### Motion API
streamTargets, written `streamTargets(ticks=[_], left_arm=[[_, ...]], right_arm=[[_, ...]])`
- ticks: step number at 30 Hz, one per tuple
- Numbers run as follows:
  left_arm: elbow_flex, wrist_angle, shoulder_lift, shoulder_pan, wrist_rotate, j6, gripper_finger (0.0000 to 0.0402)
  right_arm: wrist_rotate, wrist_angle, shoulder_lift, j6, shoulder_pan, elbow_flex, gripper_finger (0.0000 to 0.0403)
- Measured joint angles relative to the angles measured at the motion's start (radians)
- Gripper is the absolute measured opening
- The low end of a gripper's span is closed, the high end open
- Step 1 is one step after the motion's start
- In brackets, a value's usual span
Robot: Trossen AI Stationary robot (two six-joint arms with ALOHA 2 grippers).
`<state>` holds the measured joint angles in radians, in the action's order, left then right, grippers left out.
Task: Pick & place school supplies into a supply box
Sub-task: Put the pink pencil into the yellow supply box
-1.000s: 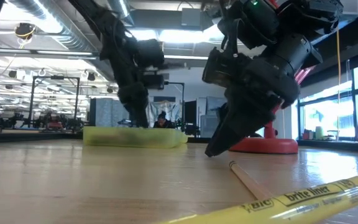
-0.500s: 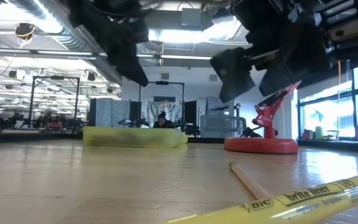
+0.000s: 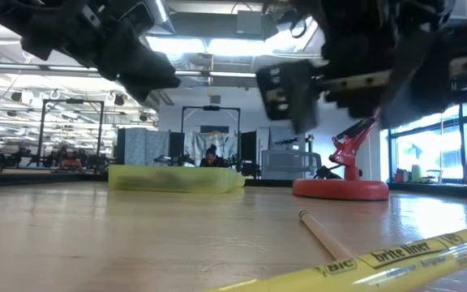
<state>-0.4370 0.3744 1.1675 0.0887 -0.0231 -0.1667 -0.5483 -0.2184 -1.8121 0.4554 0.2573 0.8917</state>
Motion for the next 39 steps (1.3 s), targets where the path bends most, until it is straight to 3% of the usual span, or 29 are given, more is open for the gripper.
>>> streamTargets(ticks=[9,24,39], left_arm=[[0.001,-0.005,0.001,0.073,0.109,-0.004,0.0109],[0.001,-0.011,0.001,0.082,0.110,-0.007,0.0107],[0.001,-0.011,0.001,0.082,0.109,-0.007,0.0104]], right_arm=[[0.006,-0.176,-0.140,0.002,0.000,0.000,0.0251],[-0.002,-0.221,-0.234,0.046,-0.019,0.002,0.0251],[-0.017,-0.231,-0.240,0.042,-0.019,0.002,0.0251]])
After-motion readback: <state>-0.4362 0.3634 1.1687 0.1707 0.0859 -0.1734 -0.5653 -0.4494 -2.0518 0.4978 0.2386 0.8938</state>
